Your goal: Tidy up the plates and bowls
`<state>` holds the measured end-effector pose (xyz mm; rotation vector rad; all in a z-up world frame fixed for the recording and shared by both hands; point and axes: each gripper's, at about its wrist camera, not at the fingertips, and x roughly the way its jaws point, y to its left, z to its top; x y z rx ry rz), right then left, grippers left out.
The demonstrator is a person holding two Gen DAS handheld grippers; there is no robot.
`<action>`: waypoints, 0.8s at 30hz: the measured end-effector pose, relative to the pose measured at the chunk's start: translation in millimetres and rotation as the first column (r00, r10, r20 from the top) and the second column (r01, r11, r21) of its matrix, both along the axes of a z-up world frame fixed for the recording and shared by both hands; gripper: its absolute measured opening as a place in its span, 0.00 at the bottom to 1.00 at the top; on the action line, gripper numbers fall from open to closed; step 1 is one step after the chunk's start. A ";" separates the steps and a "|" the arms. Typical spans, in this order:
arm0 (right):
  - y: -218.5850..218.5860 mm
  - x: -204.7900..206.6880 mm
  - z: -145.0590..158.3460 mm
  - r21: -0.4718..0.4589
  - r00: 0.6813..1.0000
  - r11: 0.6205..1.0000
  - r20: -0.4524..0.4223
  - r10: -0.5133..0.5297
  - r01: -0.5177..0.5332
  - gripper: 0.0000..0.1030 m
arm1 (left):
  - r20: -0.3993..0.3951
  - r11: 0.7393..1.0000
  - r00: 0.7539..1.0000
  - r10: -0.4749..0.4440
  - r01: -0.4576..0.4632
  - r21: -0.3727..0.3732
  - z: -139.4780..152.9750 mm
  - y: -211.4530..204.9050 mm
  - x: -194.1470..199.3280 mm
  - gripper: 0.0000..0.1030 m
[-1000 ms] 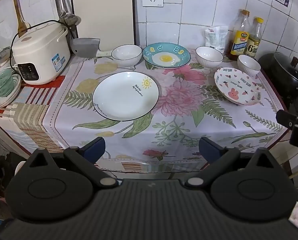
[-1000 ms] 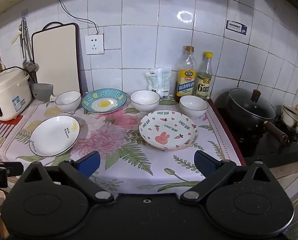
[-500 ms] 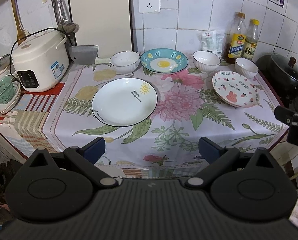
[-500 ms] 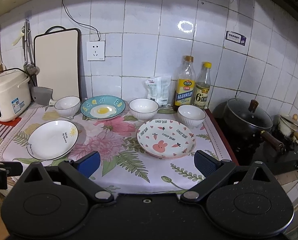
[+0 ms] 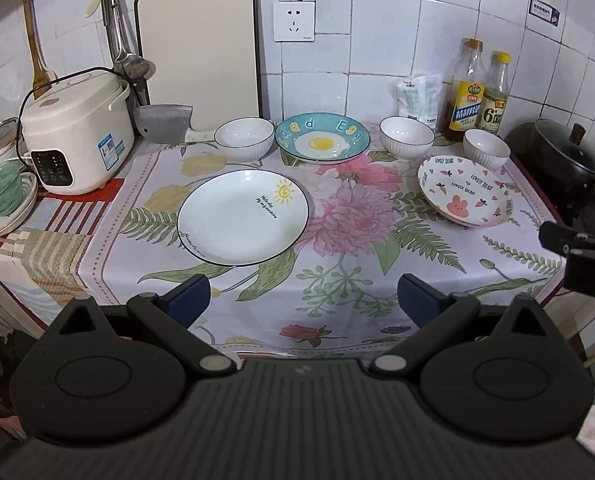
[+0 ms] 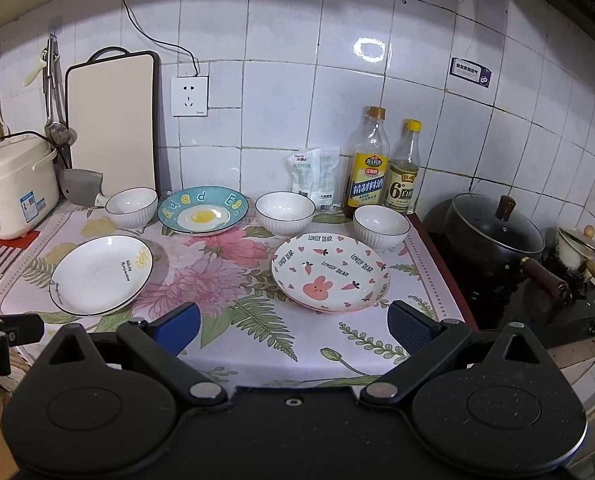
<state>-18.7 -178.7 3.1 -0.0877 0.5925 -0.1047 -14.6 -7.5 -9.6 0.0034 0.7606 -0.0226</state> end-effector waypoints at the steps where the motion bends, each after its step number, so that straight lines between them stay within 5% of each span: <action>1: -0.4 -0.2 0.0 -0.001 1.000 1.000 0.002 0.000 0.000 0.98 | -0.003 1.000 1.000 0.000 0.000 0.005 0.0 0.6 1.2 0.98; 24: 7.8 -2.8 -3.1 -0.078 0.999 0.997 0.050 0.009 -0.005 0.98 | 0.010 1.000 1.000 0.025 -0.025 0.003 -5.7 8.1 1.6 0.99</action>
